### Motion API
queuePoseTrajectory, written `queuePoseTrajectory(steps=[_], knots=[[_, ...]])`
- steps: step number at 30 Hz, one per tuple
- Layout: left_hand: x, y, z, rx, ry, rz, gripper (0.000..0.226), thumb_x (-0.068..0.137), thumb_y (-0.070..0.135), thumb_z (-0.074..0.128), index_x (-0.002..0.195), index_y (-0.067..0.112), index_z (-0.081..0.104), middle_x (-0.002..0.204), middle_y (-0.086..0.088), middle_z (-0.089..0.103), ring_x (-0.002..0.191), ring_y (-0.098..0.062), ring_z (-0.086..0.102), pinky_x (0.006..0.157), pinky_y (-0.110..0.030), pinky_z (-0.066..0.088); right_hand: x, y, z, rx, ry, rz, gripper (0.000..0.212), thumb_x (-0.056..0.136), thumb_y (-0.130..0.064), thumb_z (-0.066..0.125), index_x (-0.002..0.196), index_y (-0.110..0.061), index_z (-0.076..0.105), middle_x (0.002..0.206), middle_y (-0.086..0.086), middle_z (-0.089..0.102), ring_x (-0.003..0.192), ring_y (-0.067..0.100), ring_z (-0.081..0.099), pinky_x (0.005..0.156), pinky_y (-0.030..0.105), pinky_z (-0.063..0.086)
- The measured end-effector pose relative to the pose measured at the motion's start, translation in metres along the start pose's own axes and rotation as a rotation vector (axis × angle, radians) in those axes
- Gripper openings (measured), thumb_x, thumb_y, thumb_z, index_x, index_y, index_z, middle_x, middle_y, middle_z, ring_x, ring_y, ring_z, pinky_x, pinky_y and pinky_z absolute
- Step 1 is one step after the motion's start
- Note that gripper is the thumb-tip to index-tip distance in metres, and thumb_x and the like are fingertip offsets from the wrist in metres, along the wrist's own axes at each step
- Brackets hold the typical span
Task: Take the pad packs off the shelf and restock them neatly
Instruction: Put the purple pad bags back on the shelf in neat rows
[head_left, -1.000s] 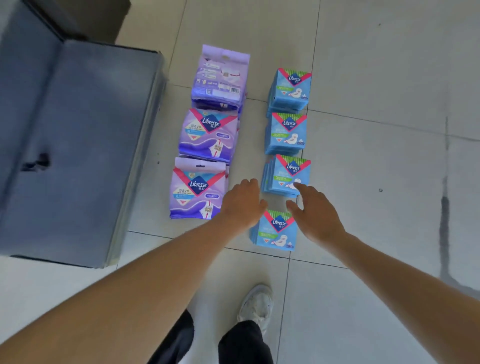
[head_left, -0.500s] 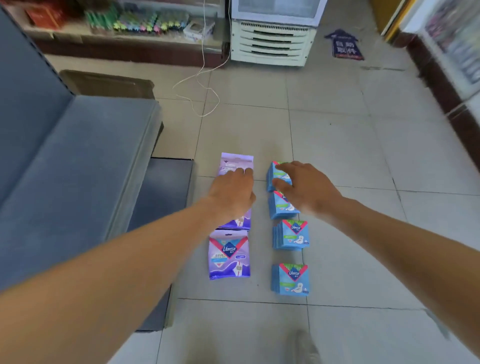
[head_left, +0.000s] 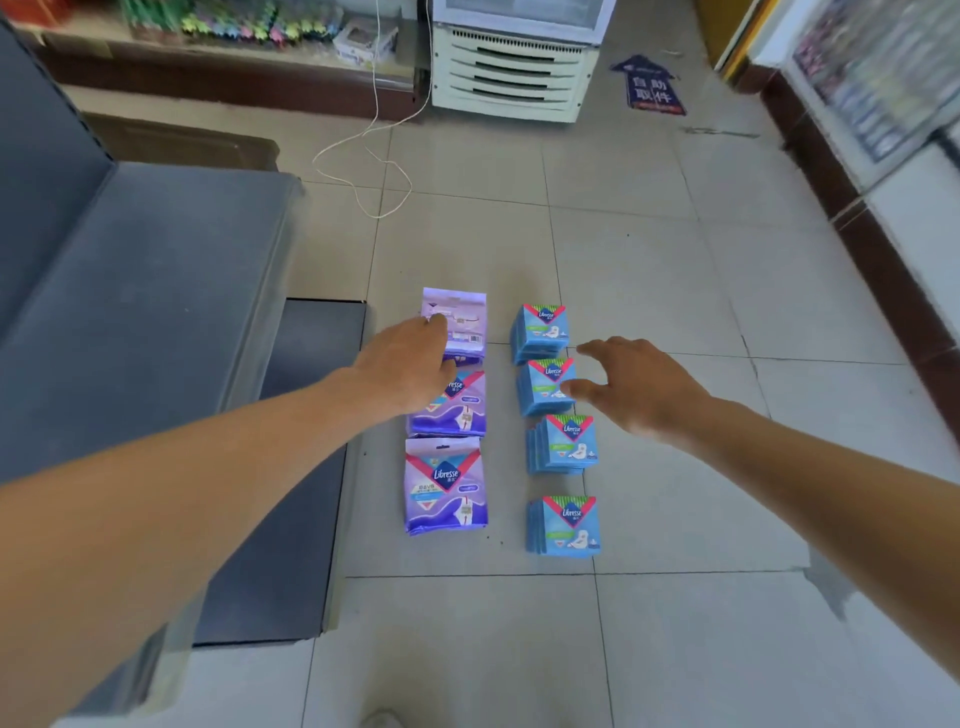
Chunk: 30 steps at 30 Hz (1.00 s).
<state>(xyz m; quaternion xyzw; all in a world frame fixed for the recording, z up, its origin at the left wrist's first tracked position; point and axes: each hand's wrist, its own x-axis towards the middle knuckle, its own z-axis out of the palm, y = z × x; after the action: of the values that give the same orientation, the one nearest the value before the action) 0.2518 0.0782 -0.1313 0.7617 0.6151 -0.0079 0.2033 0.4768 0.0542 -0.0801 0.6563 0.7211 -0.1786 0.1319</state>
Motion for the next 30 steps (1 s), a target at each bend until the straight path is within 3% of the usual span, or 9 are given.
queuePoseTrajectory(steps=[7, 20, 26, 30], knots=[[-0.006, -0.002, -0.012, -0.038, -0.001, -0.062, 0.033, 0.096, 0.027, 0.047, 0.123, 0.008, 0.042, 0.123, -0.01, 0.055, 0.109, -0.025, 0.055, 0.078, -0.032, 0.045, -0.004, 0.001, -0.001, 0.072, 0.021, -0.026, 0.051, 0.097, -0.048, 0.043, 0.141, -0.022, 0.043, 0.138, 0.007, 0.05, 0.128, 0.027, 0.043, 0.098, 0.036, 0.036], [0.039, 0.017, -0.049, -0.075, 0.097, -0.129, 0.027, 0.095, 0.023, 0.045, 0.115, 0.005, 0.046, 0.11, -0.013, 0.059, 0.099, -0.032, 0.055, 0.083, -0.042, 0.048, 0.059, 0.028, -0.046, 0.079, 0.044, -0.112, 0.057, 0.095, -0.051, 0.044, 0.143, -0.021, 0.041, 0.14, 0.008, 0.048, 0.13, 0.028, 0.04, 0.099, 0.035, 0.036], [0.07, 0.023, -0.064, -0.049, 0.131, -0.291, 0.029, 0.097, 0.024, 0.045, 0.121, 0.008, 0.046, 0.116, -0.012, 0.058, 0.104, -0.031, 0.056, 0.088, -0.04, 0.049, 0.143, 0.044, -0.06, 0.104, 0.04, -0.254, 0.059, 0.095, -0.052, 0.044, 0.144, -0.021, 0.039, 0.143, 0.008, 0.047, 0.134, 0.027, 0.037, 0.103, 0.037, 0.034], [0.095, 0.035, -0.061, -0.057, 0.137, -0.419, 0.021, 0.097, 0.026, 0.044, 0.112, 0.01, 0.045, 0.111, -0.012, 0.06, 0.096, -0.029, 0.057, 0.083, -0.041, 0.05, 0.181, 0.079, -0.056, 0.158, -0.001, -0.308, 0.06, 0.093, -0.055, 0.044, 0.144, -0.023, 0.04, 0.138, 0.007, 0.052, 0.128, 0.026, 0.044, 0.1, 0.037, 0.037]])
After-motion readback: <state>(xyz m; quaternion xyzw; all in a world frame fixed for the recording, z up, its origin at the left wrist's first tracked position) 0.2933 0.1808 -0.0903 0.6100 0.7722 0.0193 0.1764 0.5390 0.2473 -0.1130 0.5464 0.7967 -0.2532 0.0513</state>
